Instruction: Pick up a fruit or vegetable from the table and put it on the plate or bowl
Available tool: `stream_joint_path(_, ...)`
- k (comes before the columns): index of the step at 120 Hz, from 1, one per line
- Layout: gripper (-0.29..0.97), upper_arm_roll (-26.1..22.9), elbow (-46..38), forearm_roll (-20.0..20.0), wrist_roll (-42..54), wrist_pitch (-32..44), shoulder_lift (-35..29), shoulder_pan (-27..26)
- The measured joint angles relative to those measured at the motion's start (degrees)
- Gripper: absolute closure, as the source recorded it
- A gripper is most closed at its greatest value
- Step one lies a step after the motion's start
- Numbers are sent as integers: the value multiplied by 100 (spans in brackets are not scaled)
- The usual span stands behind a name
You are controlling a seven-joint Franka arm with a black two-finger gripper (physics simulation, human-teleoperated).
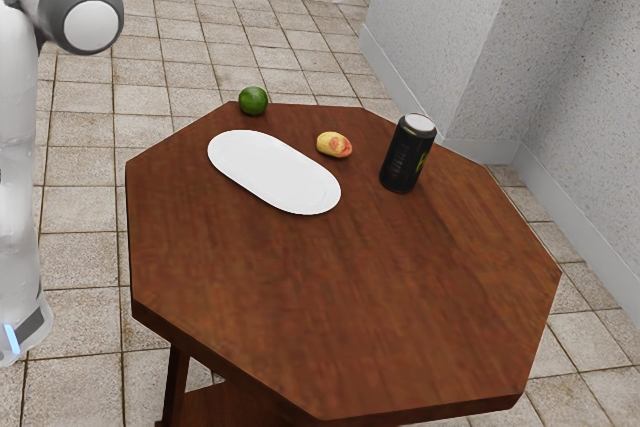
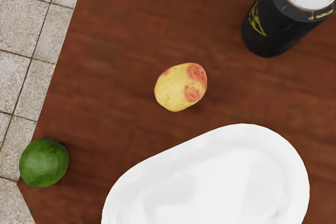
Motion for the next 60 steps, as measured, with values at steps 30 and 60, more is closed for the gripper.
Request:
stream_joint_path(30, 0, -12, -7, -309, 12, 156, 291, 304)
stream_joint_path(60, 0, -240, -1850, -291, 2, 1048, 94, 262)
